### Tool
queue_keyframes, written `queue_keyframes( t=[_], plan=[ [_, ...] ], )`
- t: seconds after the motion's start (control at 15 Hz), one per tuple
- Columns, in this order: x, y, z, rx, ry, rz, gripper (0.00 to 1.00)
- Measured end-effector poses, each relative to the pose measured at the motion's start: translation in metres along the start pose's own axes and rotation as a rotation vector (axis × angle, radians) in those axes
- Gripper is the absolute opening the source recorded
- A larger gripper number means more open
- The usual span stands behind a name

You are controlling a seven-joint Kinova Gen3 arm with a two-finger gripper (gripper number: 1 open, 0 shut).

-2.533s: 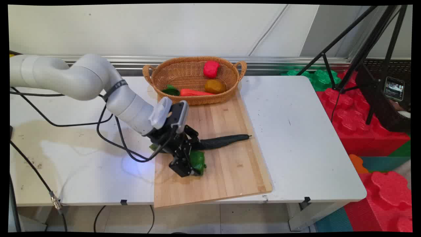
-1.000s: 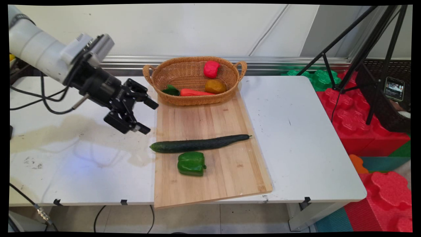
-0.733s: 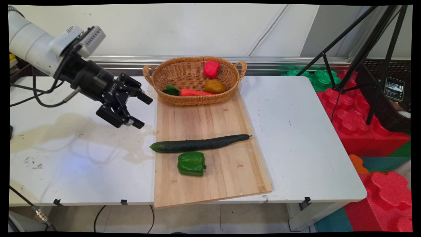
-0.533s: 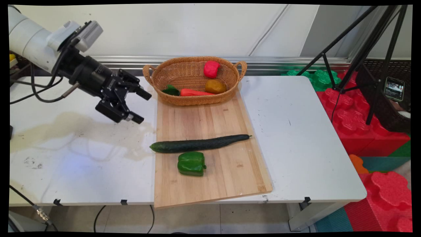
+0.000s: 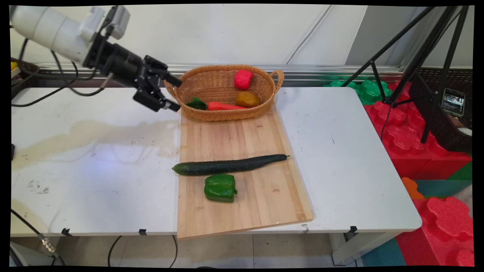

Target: Pick up the potato from the vegetable basket

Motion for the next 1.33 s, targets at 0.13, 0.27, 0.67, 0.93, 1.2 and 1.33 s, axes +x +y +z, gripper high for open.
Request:
queue_keyframes(
  t=[0.13,0.27,0.67,0.93,1.2,1.33],
  plan=[
    [0.002,-0.015,0.013,0.046,-0.003,0.004,1.0],
    [0.006,-0.031,0.029,0.087,-0.004,0.005,1.0],
    [0.019,-0.081,0.083,0.162,-0.023,0.032,1.0],
    [0.027,-0.107,0.119,0.161,-0.044,0.068,1.0],
    [0.034,-0.123,0.155,0.13,-0.068,0.101,1.0],
    [0.036,-0.129,0.173,0.106,-0.081,0.117,1.0]
  ],
)
